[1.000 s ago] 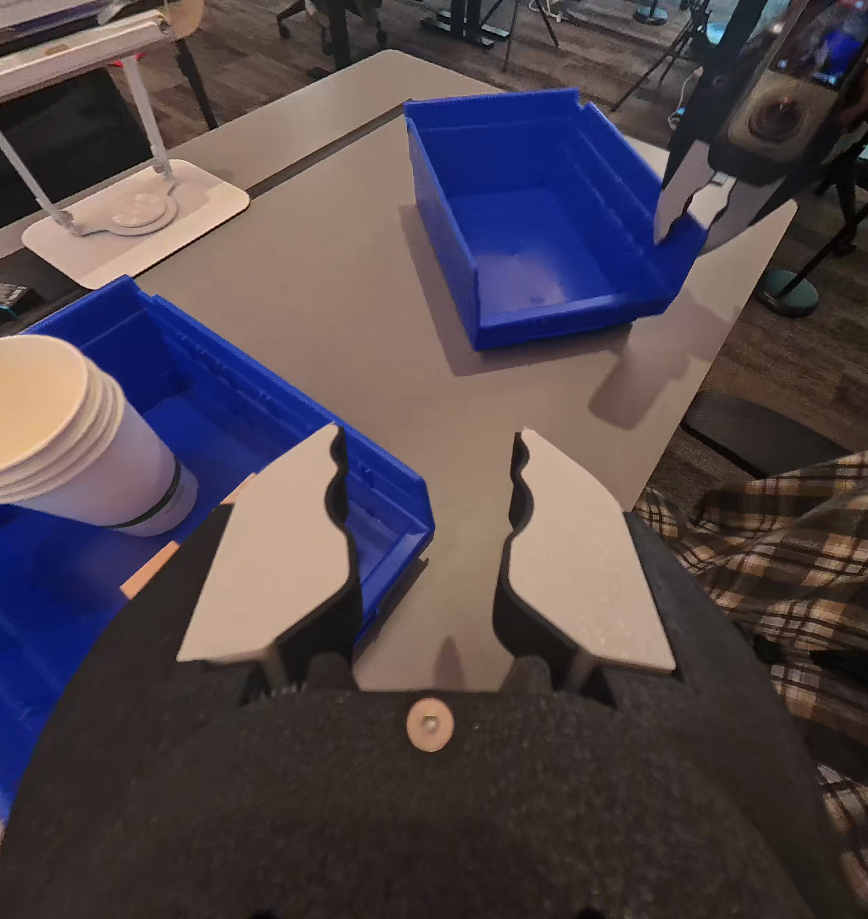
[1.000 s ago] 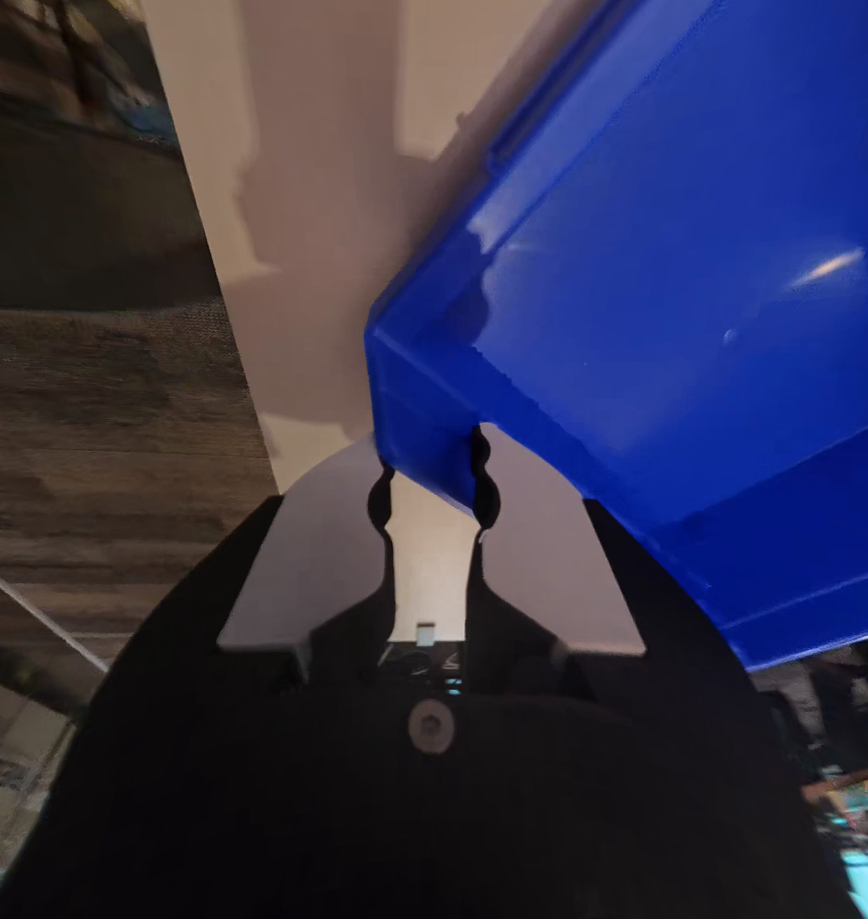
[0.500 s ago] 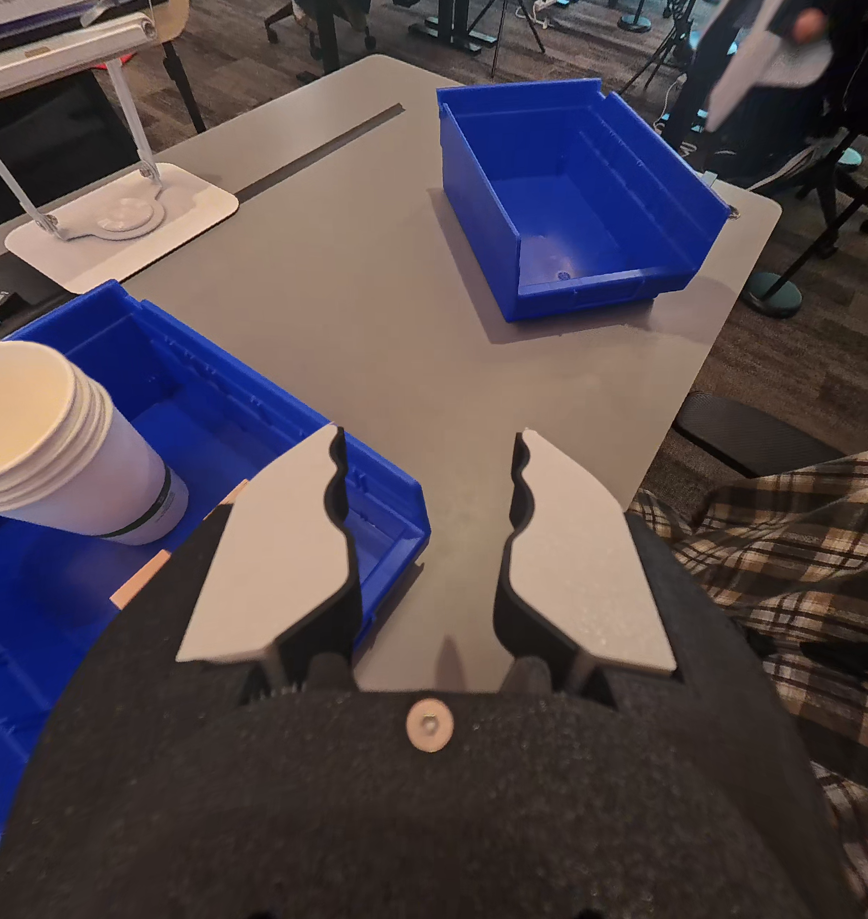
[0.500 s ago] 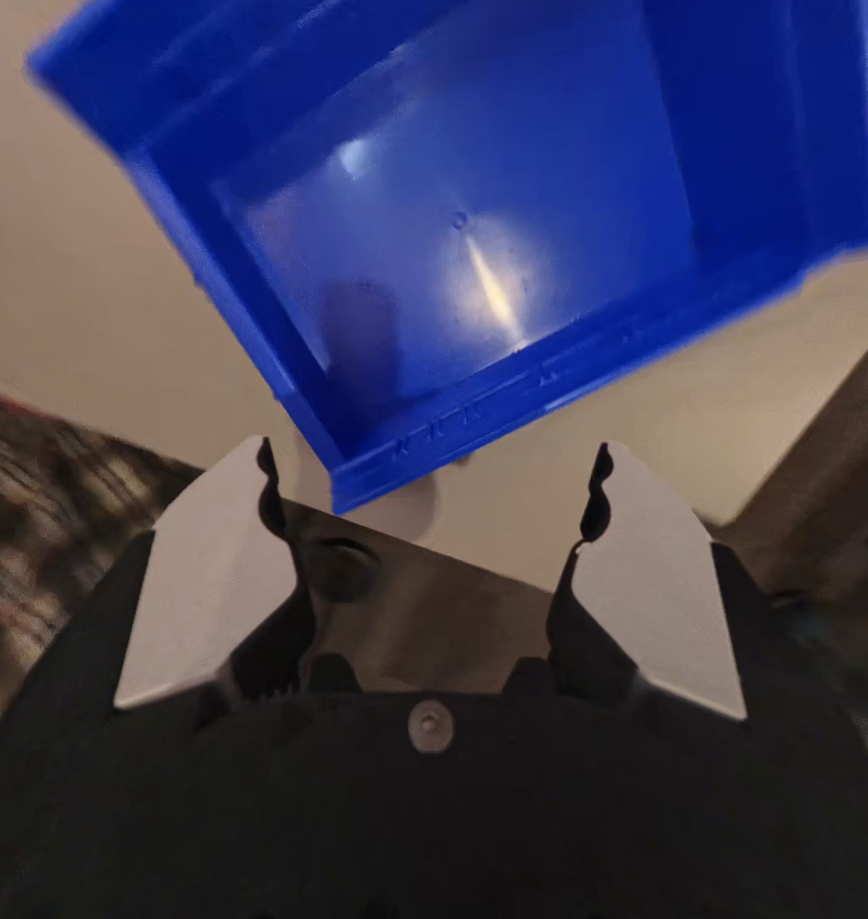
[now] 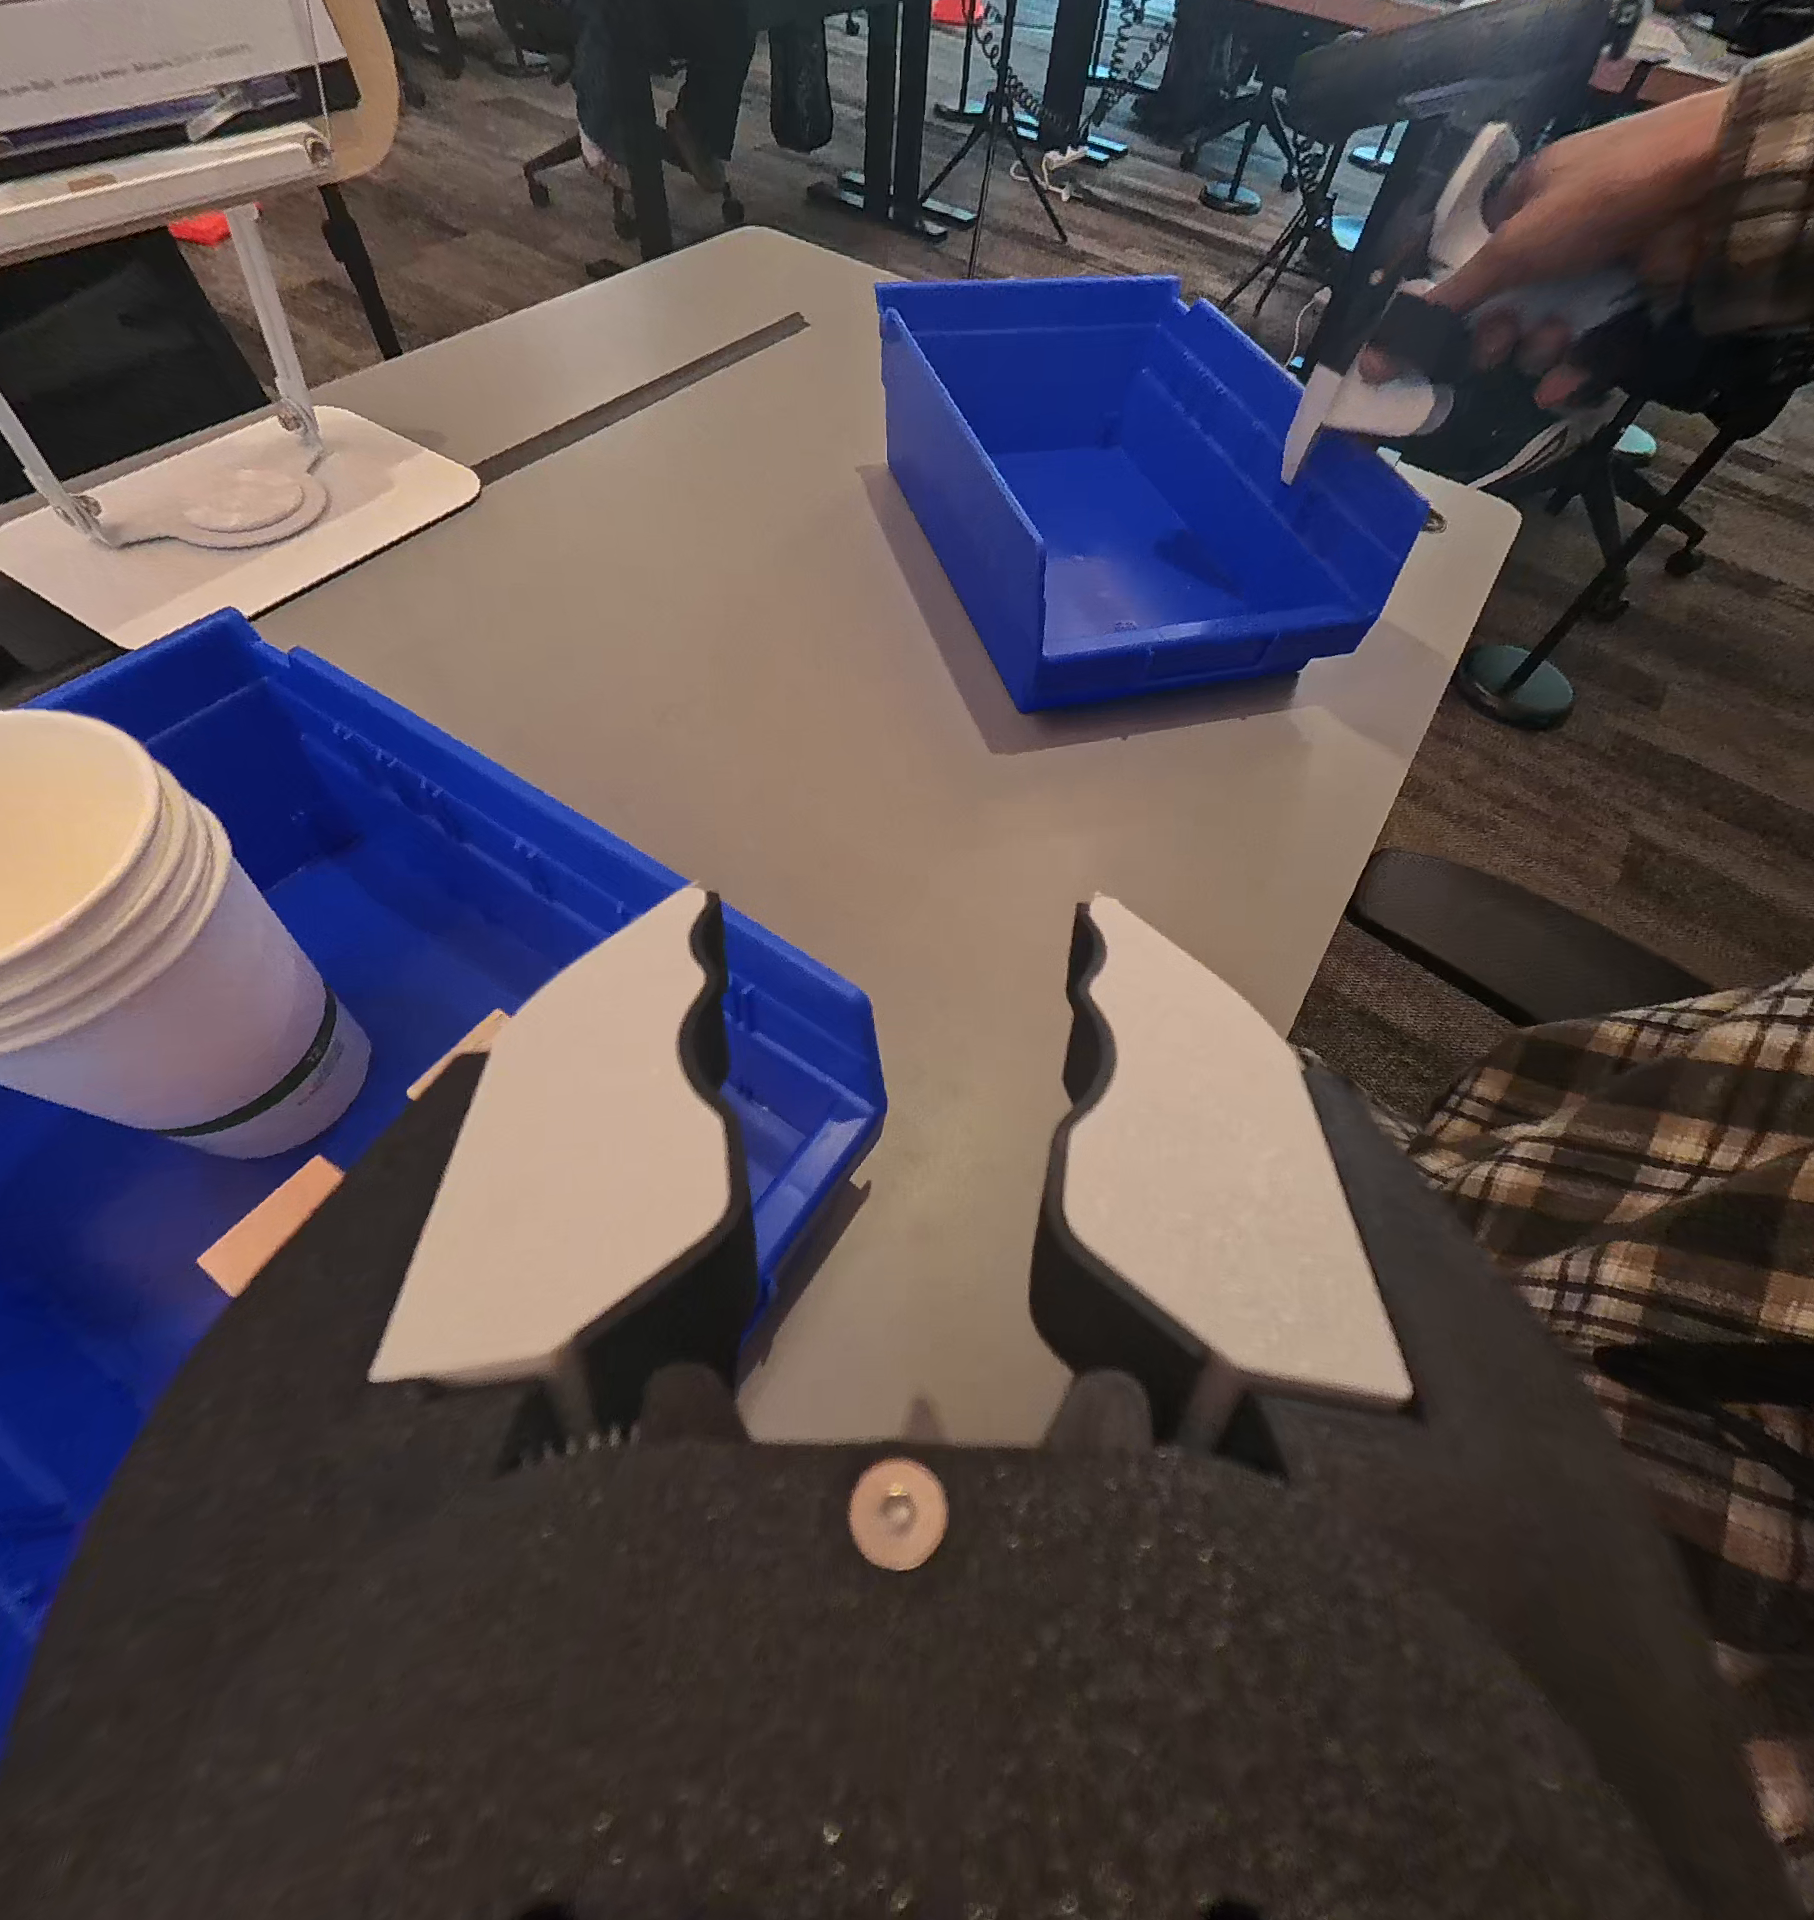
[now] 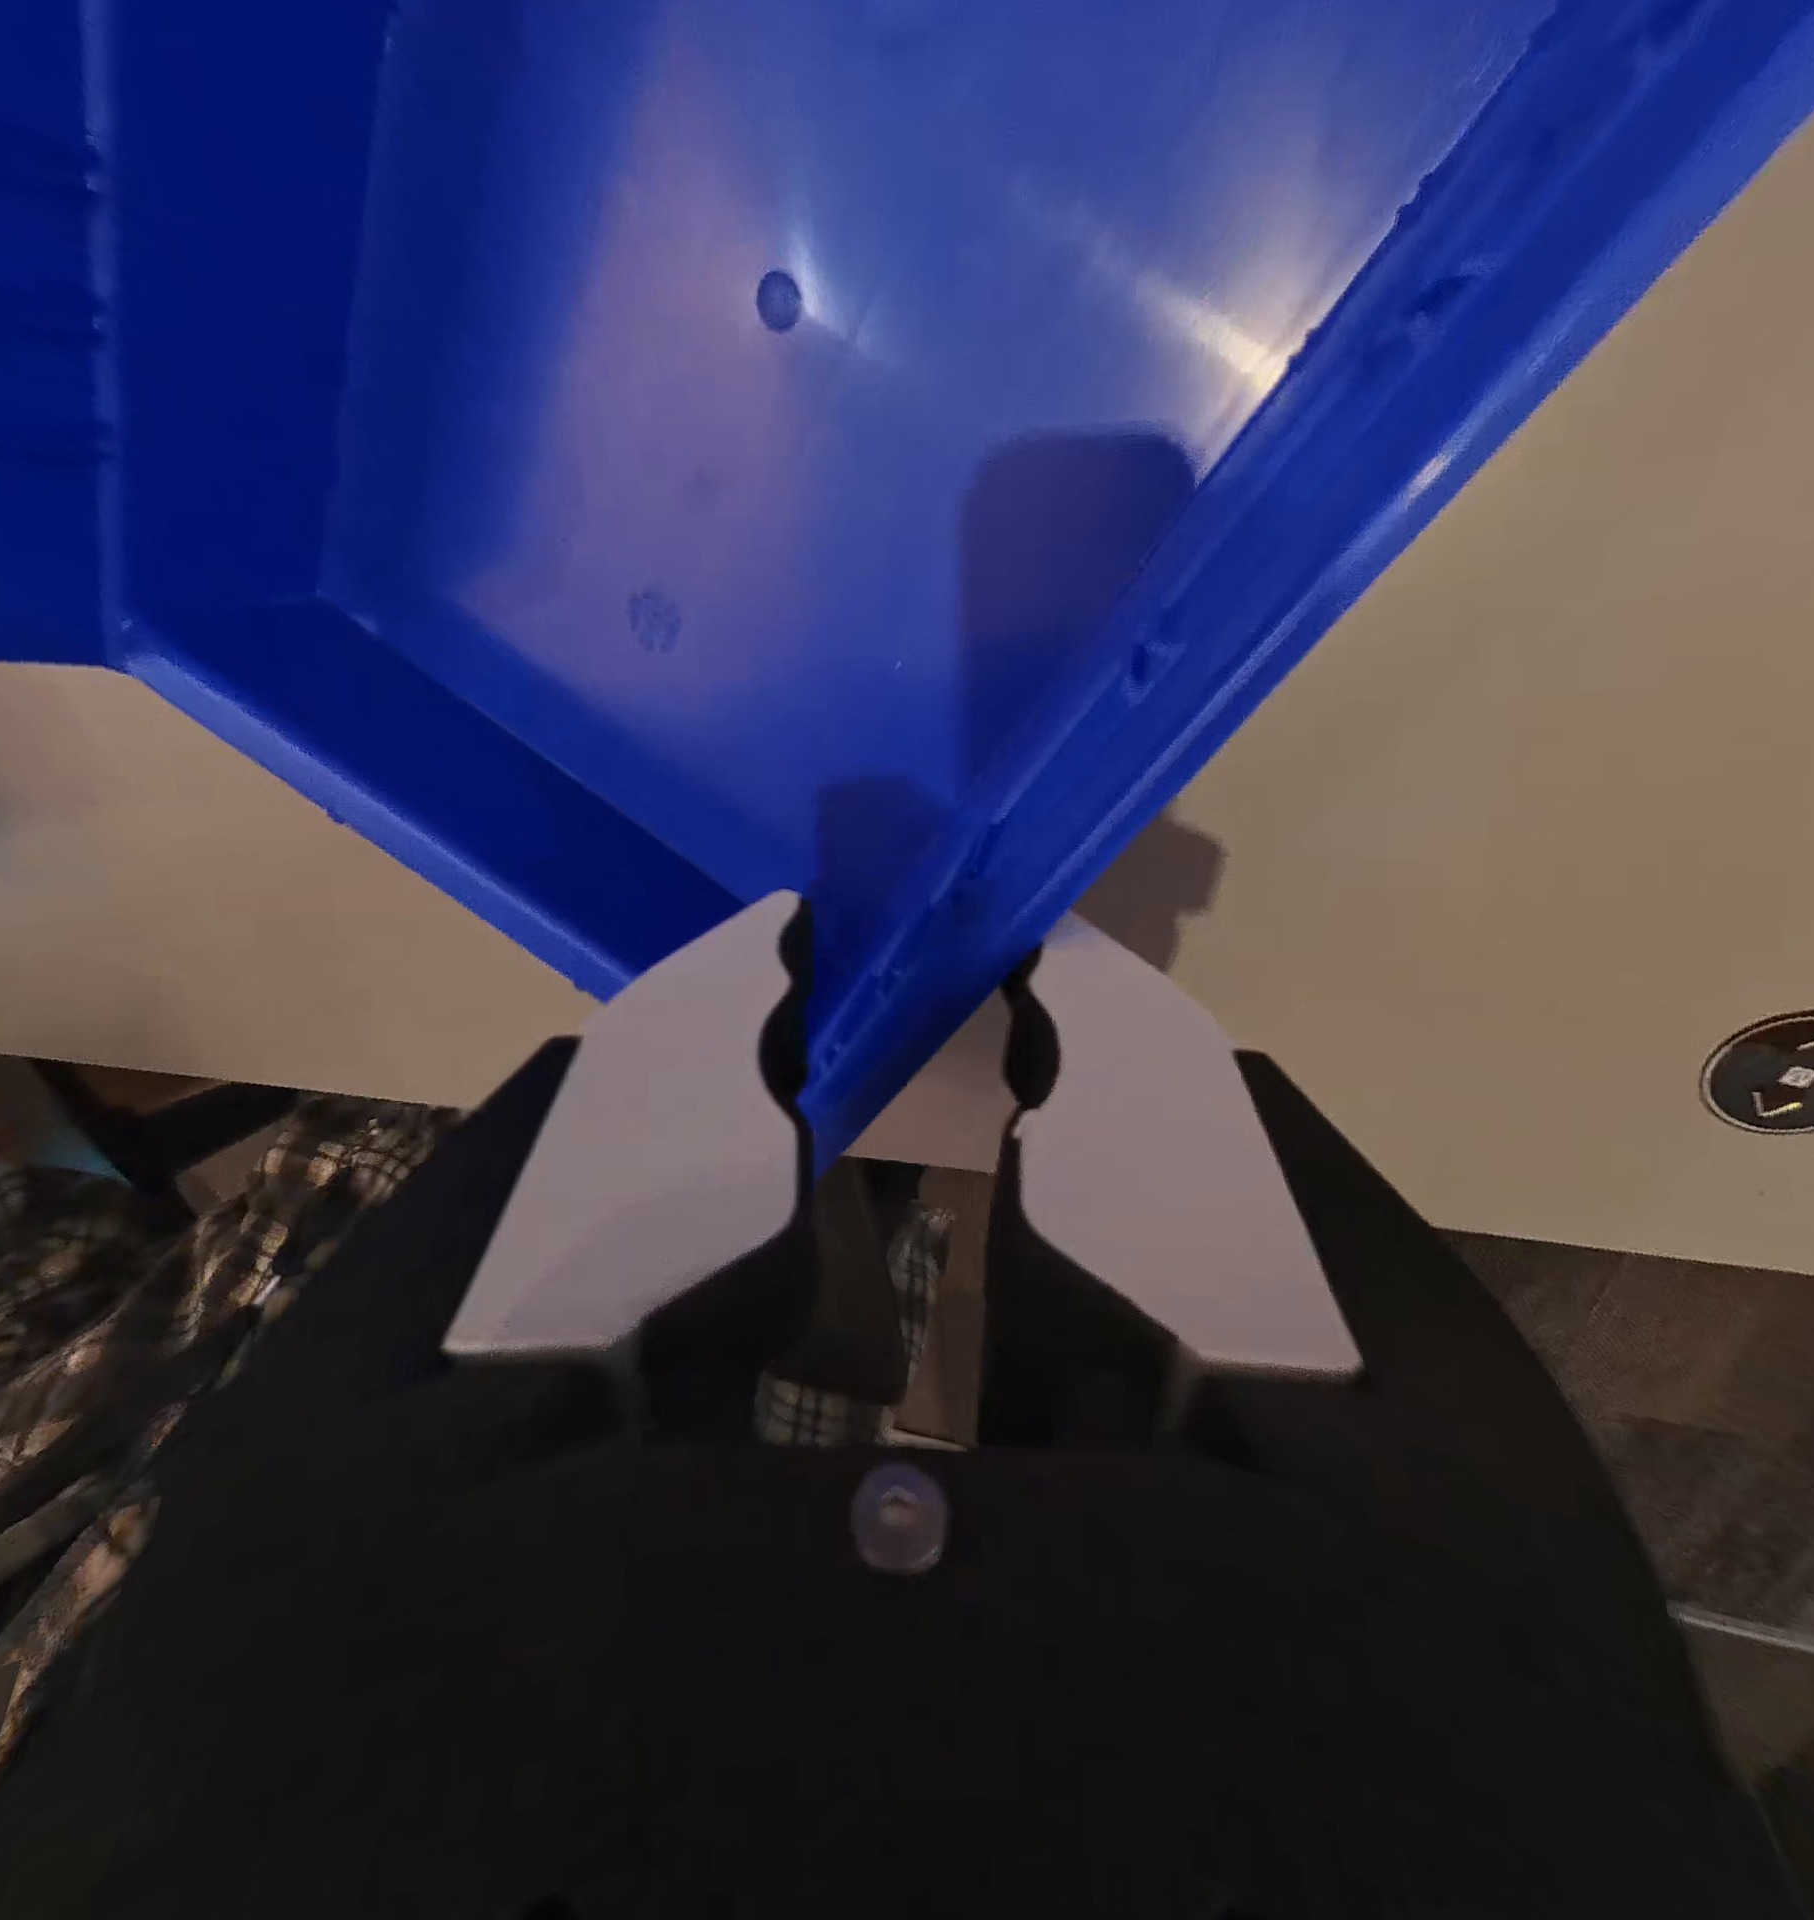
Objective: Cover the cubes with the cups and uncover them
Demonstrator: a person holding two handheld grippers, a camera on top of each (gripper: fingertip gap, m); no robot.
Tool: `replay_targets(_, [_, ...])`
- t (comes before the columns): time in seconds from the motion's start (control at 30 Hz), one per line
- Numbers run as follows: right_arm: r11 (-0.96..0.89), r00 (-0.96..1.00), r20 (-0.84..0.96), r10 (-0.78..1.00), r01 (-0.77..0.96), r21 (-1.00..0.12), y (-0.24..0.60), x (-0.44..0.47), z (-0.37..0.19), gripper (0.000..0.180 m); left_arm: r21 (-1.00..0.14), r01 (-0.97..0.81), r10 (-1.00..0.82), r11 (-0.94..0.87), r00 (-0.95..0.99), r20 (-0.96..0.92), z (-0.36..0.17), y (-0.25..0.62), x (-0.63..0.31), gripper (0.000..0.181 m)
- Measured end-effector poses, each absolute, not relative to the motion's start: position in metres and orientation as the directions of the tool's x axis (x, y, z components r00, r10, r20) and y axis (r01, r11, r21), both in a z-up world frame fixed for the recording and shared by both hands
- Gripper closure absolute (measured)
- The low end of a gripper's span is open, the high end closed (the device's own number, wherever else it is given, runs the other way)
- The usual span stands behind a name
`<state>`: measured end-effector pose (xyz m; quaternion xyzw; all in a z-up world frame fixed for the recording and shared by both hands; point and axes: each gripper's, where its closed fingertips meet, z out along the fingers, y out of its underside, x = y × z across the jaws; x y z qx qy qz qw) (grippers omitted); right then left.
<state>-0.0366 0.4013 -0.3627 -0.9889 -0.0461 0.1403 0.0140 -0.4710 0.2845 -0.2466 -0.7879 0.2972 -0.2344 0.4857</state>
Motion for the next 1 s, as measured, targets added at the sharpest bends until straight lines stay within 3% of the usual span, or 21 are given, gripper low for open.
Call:
replay_targets(0.07, [-0.993, 0.969, -0.219, 0.117, 0.117, -0.012, 0.406, -0.025, -0.366, 0.166, -0.904, -0.240, -0.696, -0.353, 0.713, 0.083, -0.248, 0.284, -0.472, 0.118])
replay_targets(1.0, [-0.994, 0.990, -0.090, 0.107, 0.107, -0.003, 0.530, 0.134, -0.368, 0.174, -0.817, -0.319, -0.672, -0.480, 0.733, 0.109, -0.283, 0.322, -0.445, 0.120])
